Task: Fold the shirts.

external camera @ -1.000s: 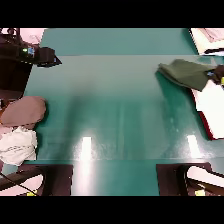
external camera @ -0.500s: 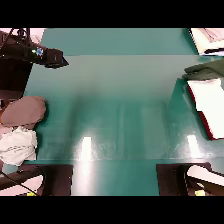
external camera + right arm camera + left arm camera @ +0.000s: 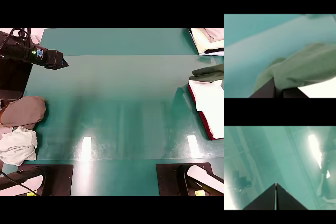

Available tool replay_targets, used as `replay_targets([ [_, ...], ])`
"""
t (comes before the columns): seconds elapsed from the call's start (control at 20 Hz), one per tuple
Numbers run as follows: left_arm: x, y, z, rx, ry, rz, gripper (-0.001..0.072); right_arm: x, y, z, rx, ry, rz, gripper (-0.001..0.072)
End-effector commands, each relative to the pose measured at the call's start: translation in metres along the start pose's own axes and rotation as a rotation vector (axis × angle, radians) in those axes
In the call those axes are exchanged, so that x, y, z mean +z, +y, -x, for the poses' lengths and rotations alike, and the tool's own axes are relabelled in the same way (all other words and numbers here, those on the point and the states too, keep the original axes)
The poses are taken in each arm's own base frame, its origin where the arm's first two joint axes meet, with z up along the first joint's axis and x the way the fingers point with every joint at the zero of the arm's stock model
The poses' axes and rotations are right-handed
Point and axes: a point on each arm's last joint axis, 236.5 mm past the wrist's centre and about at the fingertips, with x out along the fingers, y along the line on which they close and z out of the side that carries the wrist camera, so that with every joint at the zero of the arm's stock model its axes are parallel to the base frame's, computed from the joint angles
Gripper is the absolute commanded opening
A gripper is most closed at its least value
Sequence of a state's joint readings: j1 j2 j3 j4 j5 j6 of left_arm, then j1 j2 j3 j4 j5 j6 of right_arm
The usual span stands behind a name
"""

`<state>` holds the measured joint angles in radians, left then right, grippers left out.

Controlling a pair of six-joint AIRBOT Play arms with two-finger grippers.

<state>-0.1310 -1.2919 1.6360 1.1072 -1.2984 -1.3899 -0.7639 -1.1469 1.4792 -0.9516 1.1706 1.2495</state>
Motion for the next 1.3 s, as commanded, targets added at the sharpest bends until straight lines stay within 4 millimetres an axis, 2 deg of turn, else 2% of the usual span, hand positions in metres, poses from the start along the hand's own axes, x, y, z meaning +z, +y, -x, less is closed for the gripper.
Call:
replay_targets([
  [0.0, -0.004, 0.001, 0.0, 0.003, 0.016, -0.013, 0.0026, -0.031, -0.023, 0.015, -0.13, 0.126, -0.022, 0.0017],
  [0.25, -0.007, 0.0, 0.0, 0.0, 0.032, -0.063, 0.0026, -0.085, -0.083, 0.044, -0.413, 0.348, -0.1, 0.002],
  [0.4, -0.007, 0.0, 0.0, 0.0, 0.031, -0.065, 0.0026, -0.115, -0.103, 0.058, -0.523, 0.455, -0.161, 0.0031],
  [0.45, -0.007, 0.0, 0.0, 0.0, 0.031, -0.065, 0.0026, -0.125, -0.107, 0.06, -0.54, 0.495, -0.167, 0.015],
  [0.5, -0.007, 0.0, 0.0, 0.0, 0.031, -0.065, 0.0026, -0.135, -0.112, 0.064, -0.567, 0.531, -0.169, 0.0389],
  [0.55, -0.008, 0.0, 0.0, 0.0, 0.032, -0.065, 0.0026, -0.142, -0.119, 0.067, -0.597, 0.559, -0.168, 0.0562],
  [0.6, -0.008, 0.0, 0.0, 0.0, 0.035, -0.065, 0.0026, -0.15, -0.122, 0.069, -0.612, 0.587, -0.174, 0.0625],
  [0.75, -0.01, 0.0, 0.0, -0.002, 0.042, -0.064, 0.0026, -0.164, -0.116, 0.062, -0.581, 0.626, -0.188, 0.0621],
  [0.85, -0.008, 0.0, 0.0, -0.001, 0.036, -0.064, 0.0027, -0.163, -0.089, 0.045, -0.475, 0.619, -0.196, 0.0617],
  [0.95, -0.005, 0.001, 0.0, 0.002, 0.02, -0.063, 0.0026, -0.164, -0.036, 0.024, -0.28, 0.631, -0.197, 0.0547],
  [1.05, -0.008, -0.002, 0.0, -0.009, 0.033, -0.054, 0.0026, -0.166, 0.031, 0.007, -0.066, 0.648, -0.166, 0.0546],
  [1.1, -0.006, -0.002, 0.0, -0.008, 0.026, -0.054, 0.0027, -0.169, 0.057, 0.003, 0.005, 0.663, -0.134, 0.0546],
  [1.2, -0.004, -0.001, 0.0, -0.005, 0.017, -0.054, 0.0027, -0.182, 0.099, -0.001, 0.084, 0.704, -0.031, 0.0545],
  [1.25, -0.004, -0.001, 0.0, -0.005, 0.017, -0.054, 0.0026, -0.189, 0.115, -0.002, 0.112, 0.72, 0.019, 0.0497],
])
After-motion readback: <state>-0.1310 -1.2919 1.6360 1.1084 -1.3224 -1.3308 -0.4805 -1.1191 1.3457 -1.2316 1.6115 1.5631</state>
